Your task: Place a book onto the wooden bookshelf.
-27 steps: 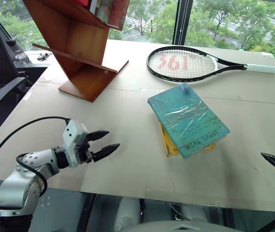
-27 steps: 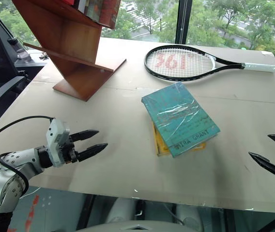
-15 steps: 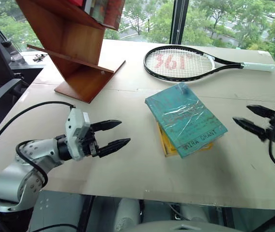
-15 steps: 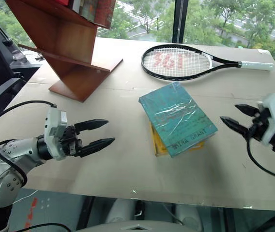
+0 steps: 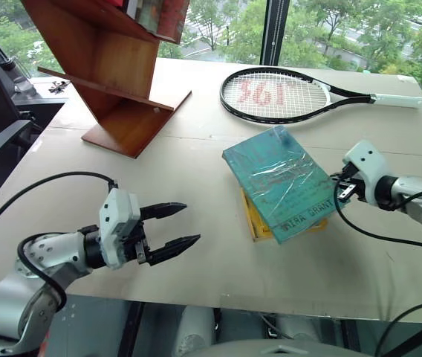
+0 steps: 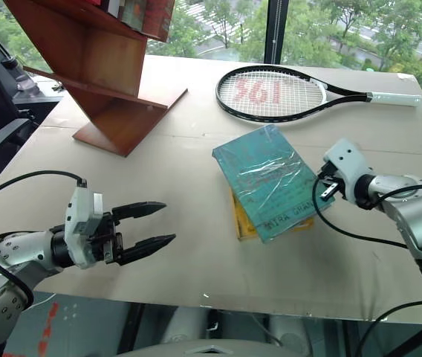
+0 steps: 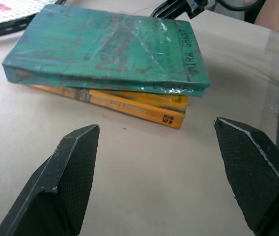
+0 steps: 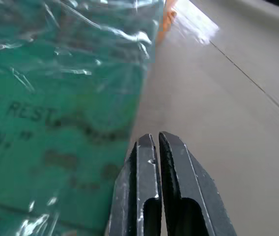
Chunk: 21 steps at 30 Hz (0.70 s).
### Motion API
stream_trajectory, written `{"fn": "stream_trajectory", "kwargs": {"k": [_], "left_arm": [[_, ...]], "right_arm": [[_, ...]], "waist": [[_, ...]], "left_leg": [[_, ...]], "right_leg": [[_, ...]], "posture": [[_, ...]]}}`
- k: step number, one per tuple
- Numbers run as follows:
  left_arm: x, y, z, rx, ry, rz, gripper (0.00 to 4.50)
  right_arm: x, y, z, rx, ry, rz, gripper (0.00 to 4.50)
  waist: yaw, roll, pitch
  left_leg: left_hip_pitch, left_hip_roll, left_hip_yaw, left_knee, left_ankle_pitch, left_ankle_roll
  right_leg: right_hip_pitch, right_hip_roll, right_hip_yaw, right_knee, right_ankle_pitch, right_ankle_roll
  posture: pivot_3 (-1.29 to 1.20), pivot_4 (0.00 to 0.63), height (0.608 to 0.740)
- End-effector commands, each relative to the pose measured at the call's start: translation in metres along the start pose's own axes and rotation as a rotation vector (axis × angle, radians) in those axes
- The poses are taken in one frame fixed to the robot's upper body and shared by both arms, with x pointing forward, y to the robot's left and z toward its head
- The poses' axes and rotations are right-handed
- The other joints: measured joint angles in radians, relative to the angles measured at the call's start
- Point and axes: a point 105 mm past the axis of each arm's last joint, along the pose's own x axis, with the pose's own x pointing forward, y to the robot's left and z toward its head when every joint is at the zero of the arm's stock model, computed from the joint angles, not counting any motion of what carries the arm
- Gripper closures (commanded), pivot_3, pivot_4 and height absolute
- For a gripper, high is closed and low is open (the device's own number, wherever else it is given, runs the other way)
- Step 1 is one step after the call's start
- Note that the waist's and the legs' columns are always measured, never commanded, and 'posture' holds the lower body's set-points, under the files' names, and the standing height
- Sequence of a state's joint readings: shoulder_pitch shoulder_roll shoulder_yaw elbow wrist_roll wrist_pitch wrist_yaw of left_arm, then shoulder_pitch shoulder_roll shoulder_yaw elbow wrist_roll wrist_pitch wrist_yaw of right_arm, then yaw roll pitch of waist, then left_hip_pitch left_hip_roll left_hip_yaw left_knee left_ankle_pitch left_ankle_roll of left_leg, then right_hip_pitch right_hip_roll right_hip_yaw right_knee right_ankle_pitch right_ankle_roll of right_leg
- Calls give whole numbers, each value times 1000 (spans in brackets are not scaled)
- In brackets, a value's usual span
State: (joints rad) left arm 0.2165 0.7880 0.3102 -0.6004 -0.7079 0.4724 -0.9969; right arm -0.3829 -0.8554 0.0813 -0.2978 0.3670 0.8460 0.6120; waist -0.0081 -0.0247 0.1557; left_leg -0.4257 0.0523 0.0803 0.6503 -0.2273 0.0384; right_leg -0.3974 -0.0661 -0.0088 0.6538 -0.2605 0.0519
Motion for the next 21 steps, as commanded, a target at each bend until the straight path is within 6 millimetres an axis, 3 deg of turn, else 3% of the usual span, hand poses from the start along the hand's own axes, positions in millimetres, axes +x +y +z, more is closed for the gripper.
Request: {"fn": "stream_trajectory", "kwargs": {"k": [1, 8, 12, 16, 18, 21], "left_arm": [[-1, -1, 4, 40, -13, 16, 644], [-7, 8, 0, 38, -9, 39, 644], [-7, 15, 2, 16, -37, 55, 644], [-5, 36, 7, -152, -110, 152, 644], [-3, 43, 4, -284, -101, 169, 644], [1, 56, -3, -490, -50, 181, 644]], "right_arm": [[-2, 12, 26, -44, -93, 48, 4485], [-3, 30, 33, -54, -153, 134, 4485], [-10, 39, 39, -96, -308, 152, 4485], [-30, 22, 15, -75, -331, 82, 4485], [-51, 13, 8, -21, -383, 94, 4485], [-76, 12, 4, -16, -441, 121, 3701]], "waist": [[-1, 0, 0], [-1, 0, 0], [3, -1, 0], [15, 0, 0], [22, -1, 0], [24, -1, 0]], "left_leg": [[0, 0, 0, 0, 0, 0], [0, 0, 0, 0, 0, 0], [0, 0, 0, 0, 0, 0], [-1, 0, -2, 1, 0, 0], [-1, 0, -2, 2, 0, 0], [0, 0, -2, 3, 0, 0]], "right_leg": [[0, 0, 0, 0, 0, 0], [0, 1, 0, 0, 0, 0], [0, 1, 0, 0, 0, 0], [0, 1, -1, 0, 0, 0], [0, 1, -1, 1, 0, 1], [1, 2, -1, 3, 0, 1]], "posture": [[0, 150, 739], [0, 150, 739], [0, 150, 739], [0, 150, 739], [0, 150, 739], [0, 150, 739]]}}
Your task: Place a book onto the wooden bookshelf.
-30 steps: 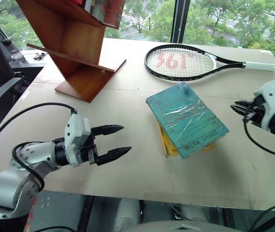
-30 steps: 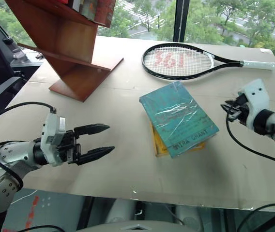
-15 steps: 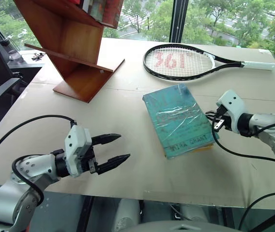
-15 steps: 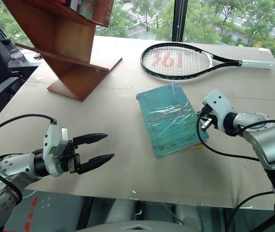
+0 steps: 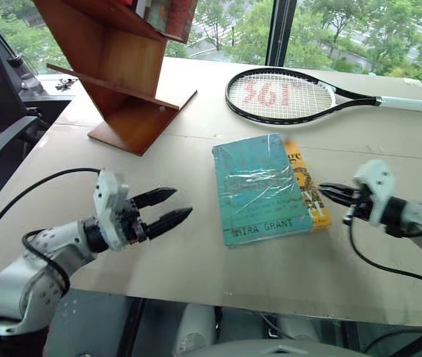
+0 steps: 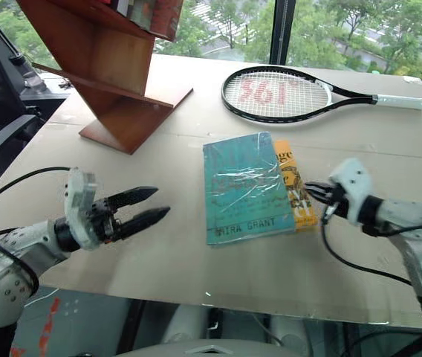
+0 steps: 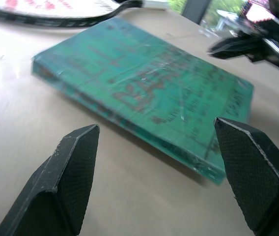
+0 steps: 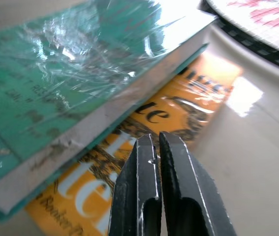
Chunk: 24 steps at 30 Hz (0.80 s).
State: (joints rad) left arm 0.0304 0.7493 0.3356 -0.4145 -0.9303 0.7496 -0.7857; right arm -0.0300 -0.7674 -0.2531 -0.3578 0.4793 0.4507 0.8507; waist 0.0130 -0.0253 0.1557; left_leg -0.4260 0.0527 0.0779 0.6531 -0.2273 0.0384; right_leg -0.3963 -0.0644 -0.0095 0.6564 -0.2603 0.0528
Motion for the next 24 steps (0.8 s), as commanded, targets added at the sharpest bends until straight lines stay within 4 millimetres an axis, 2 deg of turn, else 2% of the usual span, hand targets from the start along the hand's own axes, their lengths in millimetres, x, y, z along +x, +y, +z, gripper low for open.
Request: {"fn": "stream_trajectory", "kwargs": {"k": [1, 4, 7, 11, 15, 22, 24], "left_arm": [[5, 11, -2, -228, 79, 22, 644], [26, 26, -12, -534, 147, 3, 644], [46, 30, -14, -689, 163, -36, 644], [73, 35, -20, -830, 164, -63, 644], [94, 36, -32, -864, 201, -63, 644], [136, 20, -37, -933, 174, -193, 644], [142, 12, -32, -964, 155, -261, 1177]], "right_arm": [[-27, 2, 23, -44, -113, 45, 3207], [-41, 17, 35, -40, -169, 93, 1698], [-47, 30, 45, -39, -208, 111, 109], [-60, 49, 51, -41, -229, 118, 109], [-66, 61, 52, -23, -221, 111, 109], [-66, 67, 52, -16, -205, 83, 109], [-66, 69, 53, -16, -202, 81, 0]], "waist": [[1, 0, 0], [1, 0, 0], [-5, -1, 0], [-5, -4, 0], [-3, -4, 0], [4, -4, -2], [4, -4, -2]], "left_leg": [[1, 0, -2, 0, 0, 0], [5, 1, -3, 0, 0, 0], [10, 0, -2, 0, 0, 0], [10, -2, -3, 0, 0, 0], [10, -5, -3, -1, 0, 0], [10, -9, -4, 0, 0, 0], [10, -9, -4, 0, 0, 0]], "right_leg": [[1, 1, -1, 1, 0, 0], [4, 2, -1, 2, 0, 0], [9, 2, -1, 2, 0, 0], [10, 2, -1, 1, 0, 0], [10, 1, 0, 1, 0, 0], [11, -2, -1, 1, 0, 0], [11, -2, -1, 1, 0, 0]], "posture": [[0, 150, 739], [0, 150, 739], [0, 150, 739], [0, 150, 739], [0, 150, 739], [0, 150, 739], [0, 150, 739]]}}
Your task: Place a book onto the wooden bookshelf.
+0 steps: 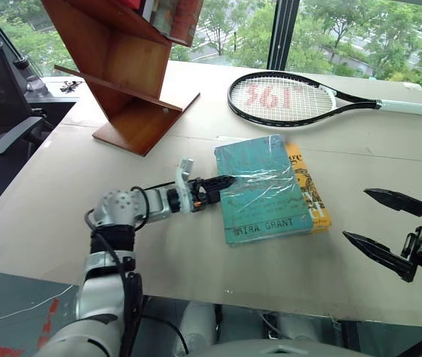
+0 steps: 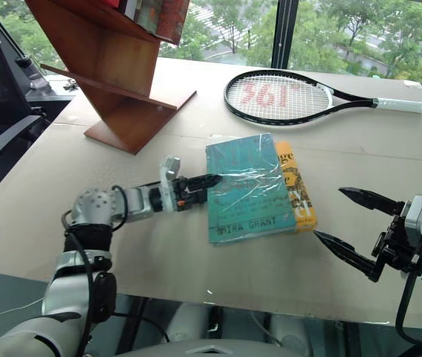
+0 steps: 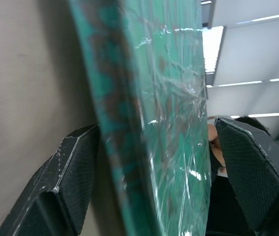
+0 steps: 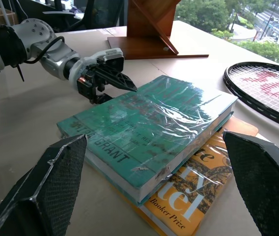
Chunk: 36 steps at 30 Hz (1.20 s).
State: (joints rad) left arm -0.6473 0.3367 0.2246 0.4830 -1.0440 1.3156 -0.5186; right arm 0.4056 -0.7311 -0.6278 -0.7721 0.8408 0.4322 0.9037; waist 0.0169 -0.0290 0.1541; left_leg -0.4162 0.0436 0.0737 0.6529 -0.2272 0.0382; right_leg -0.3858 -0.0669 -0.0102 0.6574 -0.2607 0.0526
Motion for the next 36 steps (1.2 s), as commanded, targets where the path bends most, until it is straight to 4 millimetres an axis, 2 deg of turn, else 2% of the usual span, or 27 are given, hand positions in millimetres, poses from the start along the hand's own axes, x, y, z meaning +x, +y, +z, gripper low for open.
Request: {"fn": "stream_trajectory", "kwargs": {"k": [1, 2, 4, 5, 8, 11, 14, 17, 20, 24, 26, 28, 30, 33, 36], "left_arm": [[15, -7, -9, -46, 38, -92, 1413], [16, -7, -11, -53, 46, -104, 1862], [14, -6, -12, -69, 46, -116, 3051], [12, -6, -11, -75, 42, -124, 3210], [0, -10, -6, -72, 16, -150, 4486], [-22, -26, 9, 4, -35, -178, 4486], [-50, -53, 27, 156, -92, -183, 4486], [-71, -96, 51, 502, -170, -123, 4486], [-81, -153, 80, 1128, -315, -18, 4486], [-93, -195, 106, 2012, -233, 184, 4486], [-102, -212, 117, 2306, -191, 230, 4486], [-114, -215, 128, 2491, -111, 303, 4486], [-129, -212, 142, 2592, 14, 421, 4486], [-150, -203, 158, 2627, 168, 567, 4486], [-172, -191, 170, 2581, 291, 712, 4486]], "right_arm": [[0, 4, 11, -40, -15, -8, 0], [0, 4, 11, -41, -13, -9, 0], [0, 4, 11, -42, -11, -10, 0], [1, 4, 11, -41, -9, -10, 0], [4, 3, 8, -41, -6, -4, 0], [8, -2, 8, -45, -16, 6, 0], [12, -8, 8, -53, -31, 15, 0], [19, -15, 9, -57, -67, 33, 0], [30, -22, 11, -68, -105, 57, 0], [43, -28, 13, -77, -148, 93, 0], [49, -29, 14, -78, -165, 109, 0], [53, -29, 14, -78, -176, 123, 0], [56, -29, 14, -76, -184, 132, 0], [58, -28, 14, -76, -191, 138, 0], [59, -27, 14, -75, -196, 137, 0]], "waist": [[0, 0, 0], [-2, 0, 0], [-4, 0, 0], [-4, 0, 0], [-3, 0, 0], [-12, 0, 0], [-23, -3, 2], [-24, -4, 4], [-14, -6, 5], [1, -5, 5], [3, -4, 6], [1, -3, 6], [0, -3, 6], [-5, -3, 6], [-3, -4, 7]], "left_leg": [[0, 0, 0, 0, 0, 0], [-1, 0, 0, 0, 0, 0], [-1, 0, -1, -1, 0, 0], [-1, 0, -1, -1, 0, 0], [0, 0, -1, -1, 0, 0], [0, 0, -1, -1, 0, 0], [-1, 4, -1, -1, 0, 0], [-1, 5, -2, -1, 0, 0], [-2, 3, -1, -1, 0, 0], [-2, -3, 0, -2, 0, 0], [-3, -3, 0, -4, 0, 0], [-5, -2, 0, -4, 0, 0], [-6, -2, 0, -3, 0, 1], [-12, -2, 2, -3, 0, 1], [-19, -2, 4, -1, 0, 1]], "right_leg": [[0, 0, 0, 0, 0, 0], [0, 0, 0, 0, 0, 0], [0, 0, 0, 0, 0, 0], [0, 0, 0, 0, 0, 0], [0, 0, 0, 0, 0, 0], [-1, 0, 0, 0, 0, 0], [-1, 0, 0, 0, 0, 0], [-1, 0, -1, 0, 0, 0], [-1, -3, -2, -1, 0, 0], [-1, -3, -2, -4, -2, -4], [-1, -4, -2, -6, -2, -4], [-1, -3, -3, -9, -2, -4], [-1, -3, -3, -10, -2, -4], [-6, -2, -4, -11, 0, 1], [-12, -1, -5, -10, 1, 4]], "posture": [[0, 150, 739], [0, 150, 739], [0, 150, 739], [0, 150, 739], [0, 150, 739], [0, 150, 739], [0, 150, 739], [0, 150, 739], [0, 150, 739], [0, 150, 739], [0, 150, 739], [0, 150, 739], [0, 150, 739], [0, 150, 739], [0, 150, 739]]}}
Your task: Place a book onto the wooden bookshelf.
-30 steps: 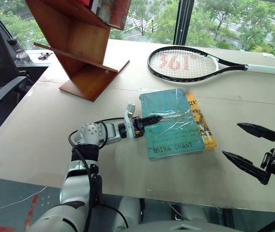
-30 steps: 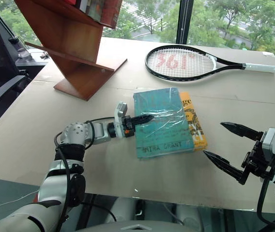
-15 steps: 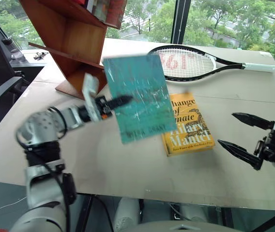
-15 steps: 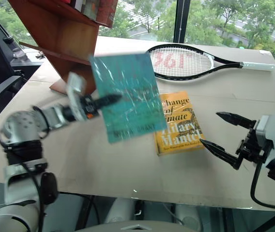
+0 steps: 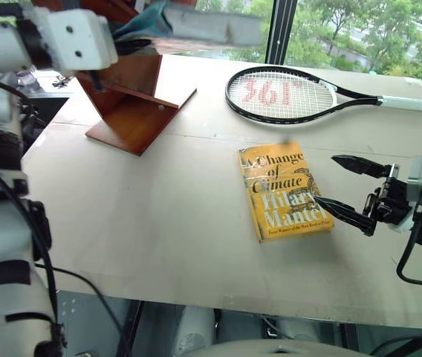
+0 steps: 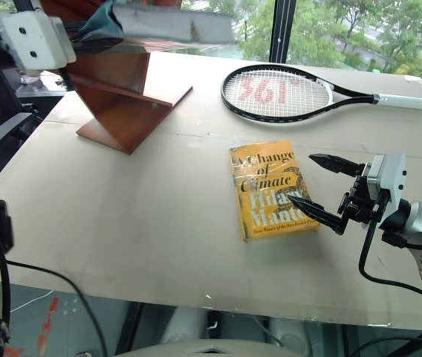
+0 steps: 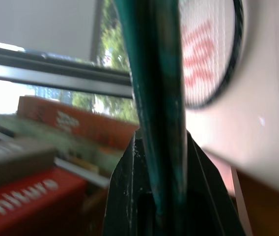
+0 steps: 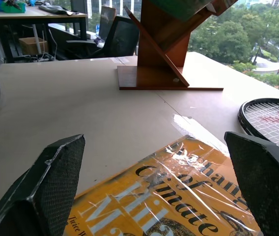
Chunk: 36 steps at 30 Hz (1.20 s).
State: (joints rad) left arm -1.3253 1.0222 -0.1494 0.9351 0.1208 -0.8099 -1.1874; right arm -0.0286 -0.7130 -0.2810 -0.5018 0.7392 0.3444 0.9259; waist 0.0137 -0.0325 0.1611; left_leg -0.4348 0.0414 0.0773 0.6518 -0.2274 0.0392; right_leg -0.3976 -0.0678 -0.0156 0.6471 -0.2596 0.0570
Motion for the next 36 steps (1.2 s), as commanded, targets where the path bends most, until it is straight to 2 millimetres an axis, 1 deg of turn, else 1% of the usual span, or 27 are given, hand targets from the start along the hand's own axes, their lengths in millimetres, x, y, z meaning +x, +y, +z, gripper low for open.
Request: {"fn": "stream_trajectory", "kwargs": {"k": [1, 4, 6, 7, 10, 11, 12, 13, 14, 15, 16, 17, 20, 21, 22, 23, 24, 25, 26, 27, 28, 29, 30, 31, 32, 34, 36], "left_arm": [[-21, 4, -23, 39, 142, -20, 4486], [-27, -6, -50, 20, 306, -30, 4486], [-31, -14, -65, 2, 394, -50, 3719], [-34, -15, -68, -8, 412, -57, 3705], [-41, 0, -66, 4, 411, 9, 2348], [-45, 3, -65, -28, 401, 34, 1861], [-50, 7, -64, -78, 376, 73, 1537], [-55, 11, -62, -151, 337, 122, 1102], [-61, 14, -61, -247, 286, 167, 1102], [-70, 12, -61, -409, 214, 197, 1102], [-75, 10, -59, -516, 146, 207, 1102], [-83, 8, -57, -654, 63, 215, 1102], [-106, 1, -49, -967, -129, 186, 1102], [-118, -12, -46, -1084, -162, 154, 1102], [-122, -26, -36, -1176, -202, 90, 1102], [-121, -39, -23, -1247, -239, 12, 1102], [-117, -49, -8, -1307, -294, -57, 1338], [-115, -57, 5, -1346, -339, -95, 1611], [-107, -73, 19, -1352, -355, -150, 1750], [-94, -88, 32, -1337, -363, -182, 2379], [-78, -102, 51, -1344, -405, -199, 2528], [-63, -117, 68, -1327, -418, -202, 3001], [-43, -128, 78, -1247, -410, -148, 3443], [-26, -130, 86, -1207, -426, -52, 3871], [-13, -128, 92, -1204, -445, 42, 4303], [27, -125, 95, -1198, -431, 270, 4410], [56, -121, 95, -1187, -385, 463, 4410]], "right_arm": [[2, 2, 8, -38, -30, 4, 0], [3, 4, 7, -32, -35, -2, 0], [4, 5, 6, -30, -35, -3, 0], [3, 6, 6, -29, -35, -4, 0], [1, 8, 6, -25, -32, -8, 0], [1, 9, 5, -22, -31, -9, 0], [0, 10, 5, -20, -29, -9, 0], [0, 11, 4, -18, -28, -11, 0], [0, 11, 3, -15, -28, -12, 0], [2, 11, 2, -13, -29, -8, 0], [3, 12, 2, -12, -30, -5, 0], [4, 11, 2, -6, -34, 4, 0], [7, 9, 1, 1, -35, 21, 0], [7, 7, 1, 7, -36, 30, 0], [8, 5, 0, 9, -32, 40, 0], [8, 3, -1, 9, -29, 47, 0], [8, 1, -1, 8, -27, 49, 0], [9, -1, -1, 7, -27, 50, 0], [9, -3, 0, 3, -27, 53, 0], [9, -4, 1, 1, -28, 55, 0], [9, -5, 2, -2, -29, 58, 0], [9, -5, 3, -5, -31, 60, 0], [9, -5, 5, -9, -35, 60, 0], [8, -4, 8, -11, -42, 59, 0], [7, -4, 10, -11, -51, 57, 0], [5, -1, 19, -11, -92, 46, 0], [4, 3, 29, -29, -143, 33, 0]], "waist": [[0, -1, 1], [1, -5, 3], [0, -5, 3], [-2, -5, 3], [-2, -8, 5], [-2, -9, 5], [-2, -9, 5], [-2, -9, 5], [-3, -9, 5], [-4, -9, 5], [-7, -9, 5], [-9, -9, 5], [-27, -8, 5], [-29, -9, 5], [-40, -5, 4], [-53, -2, 5], [-59, -1, 5], [-54, -3, 5], [-46, -4, 6], [-40, -4, 6], [-31, -3, 5], [-24, -1, 4], [-18, -1, 4], [-11, 0, 4], [1, -1, 3], [17, -3, 2], [27, -3, 2]], "left_leg": [[0, 0, 0, 0, 0, 0], [-1, 0, 0, 0, 0, 0], [-1, 0, -1, 1, -1, 1], [0, 0, -1, 1, -1, 1], [0, 0, -1, 1, -1, 1], [-1, 0, -1, 1, -1, 1], [0, 0, -1, 2, -1, 1], [0, 0, -1, 2, -1, 1], [0, 1, -1, 2, -1, 1], [0, 1, -1, 2, -1, 1], [0, 1, 0, 3, -1, 1], [0, 1, 0, 3, -1, 1], [2, 1, -1, 4, 0, 1], [2, 1, -2, 5, -1, 1], [3, 1, -5, 5, -1, 1], [5, 5, -4, 4, -1, 1], [7, 5, -1, 4, 0, 1], [6, 7, -3, 5, 1, -2], [5, 7, -4, 6, 2, -3], [2, 9, -7, 9, 2, -3], [4, 9, -6, 10, 2, -3], [5, 9, -6, 11, 1, -3], [6, 7, -7, 11, 0, 0], [7, 6, -7, 12, -1, 1], [7, 6, -7, 12, -1, 1], [6, 6, -10, 16, -1, 1], [8, 5, -11, 17, -1, 1]], "right_leg": [[0, 0, 0, 0, 0, 0], [0, 0, -1, -1, -1, 1], [0, -1, -1, 0, 0, 2], [0, -1, -1, 0, 0, 3], [0, -1, -1, 3, 0, 3], [0, -1, -2, 3, 0, 3], [0, -1, -2, 3, 0, 3], [0, -1, -1, 4, 0, 3], [0, -1, -1, 4, 0, 3], [0, -2, -1, 5, 0, 2], [0, -2, -1, 6, 0, 2], [-1, -2, -1, 7, 0, 2], [0, -2, -1, 10, 0, 2], [0, -2, -1, 11, 0, 2], [0, -2, 0, 12, 0, 2], [0, -2, 2, 11, 0, 2], [0, -3, 6, 15, -1, 3], [0, -3, 5, 14, -1, 3], [0, -3, 4, 15, -1, 3], [0, -2, 0, 15, -1, 3], [2, -3, 0, 16, 0, 2], [3, -3, 0, 14, 0, 2], [5, -5, 0, 14, 0, 2], [6, -6, 1, 15, 0, 2], [7, -6, 0, 15, 0, 2], [10, -3, 0, 15, 0, 2], [12, -2, -2, 15, 0, 1]], "posture": [[0, 150, 739], [0, 150, 739], [0, 150, 739], [0, 150, 739], [0, 150, 739], [0, 150, 739], [0, 150, 739], [0, 150, 739], [0, 150, 739], [0, 150, 739], [0, 150, 739], [0, 150, 739], [0, 150, 739], [0, 150, 739], [0, 150, 739], [0, 150, 739], [0, 150, 739], [0, 150, 739], [0, 150, 739], [0, 150, 739], [0, 150, 739], [0, 150, 739], [0, 150, 739], [0, 150, 739], [0, 150, 739], [0, 150, 739], [0, 150, 739]]}}
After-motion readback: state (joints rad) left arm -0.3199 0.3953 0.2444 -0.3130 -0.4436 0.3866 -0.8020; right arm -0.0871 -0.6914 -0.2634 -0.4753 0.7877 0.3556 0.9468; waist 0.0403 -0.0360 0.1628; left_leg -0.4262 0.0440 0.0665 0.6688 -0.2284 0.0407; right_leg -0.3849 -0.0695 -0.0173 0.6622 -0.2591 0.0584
